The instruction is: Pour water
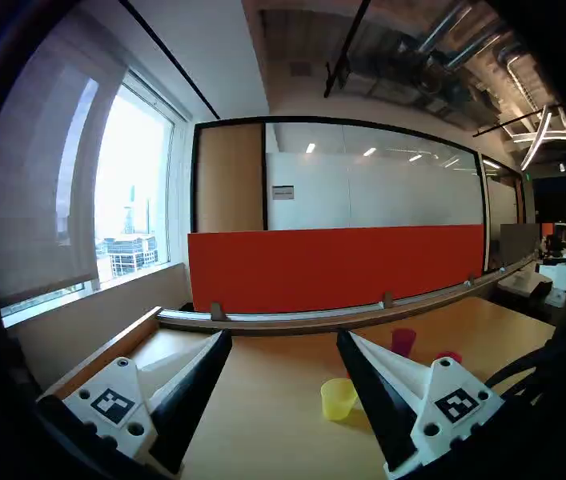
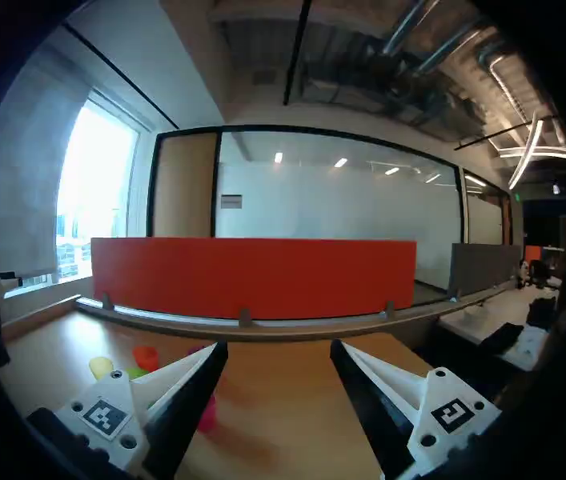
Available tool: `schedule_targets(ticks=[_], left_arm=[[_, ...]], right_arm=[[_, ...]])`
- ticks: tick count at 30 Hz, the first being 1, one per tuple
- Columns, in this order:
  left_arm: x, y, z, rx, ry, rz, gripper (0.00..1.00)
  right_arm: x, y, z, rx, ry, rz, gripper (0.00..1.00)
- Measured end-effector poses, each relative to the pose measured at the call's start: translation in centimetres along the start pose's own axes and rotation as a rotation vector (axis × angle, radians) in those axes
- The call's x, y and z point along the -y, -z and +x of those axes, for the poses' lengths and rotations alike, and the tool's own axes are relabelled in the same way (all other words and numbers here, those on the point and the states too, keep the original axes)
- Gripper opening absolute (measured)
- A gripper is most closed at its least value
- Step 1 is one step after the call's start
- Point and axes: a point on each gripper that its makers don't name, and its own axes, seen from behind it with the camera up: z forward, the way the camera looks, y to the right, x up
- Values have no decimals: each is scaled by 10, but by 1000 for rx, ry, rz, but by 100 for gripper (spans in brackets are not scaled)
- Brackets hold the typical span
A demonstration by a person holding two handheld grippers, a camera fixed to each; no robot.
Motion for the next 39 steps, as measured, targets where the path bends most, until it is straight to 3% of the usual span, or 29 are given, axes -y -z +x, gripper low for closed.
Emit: schedule_targets(ticks=[13, 18, 26, 33, 39], left_arm=[[-27, -6, -6, 62, -25, -105, 98], [-40, -9, -8, 89, -43, -182, 98], [-72, -12, -25, 148, -69, -338, 97], [-91, -12, -31, 158, -73, -415, 97], [-109, -8, -53, 198, -70, -472, 97]], right_arm=[[8, 7, 20, 27, 5, 10, 99], [14, 12, 26, 46, 16, 9, 99], [22, 16, 24, 69, 30, 7, 99], [29, 16, 30, 72, 31, 1, 99], [34, 18, 32, 70, 28, -2, 99]])
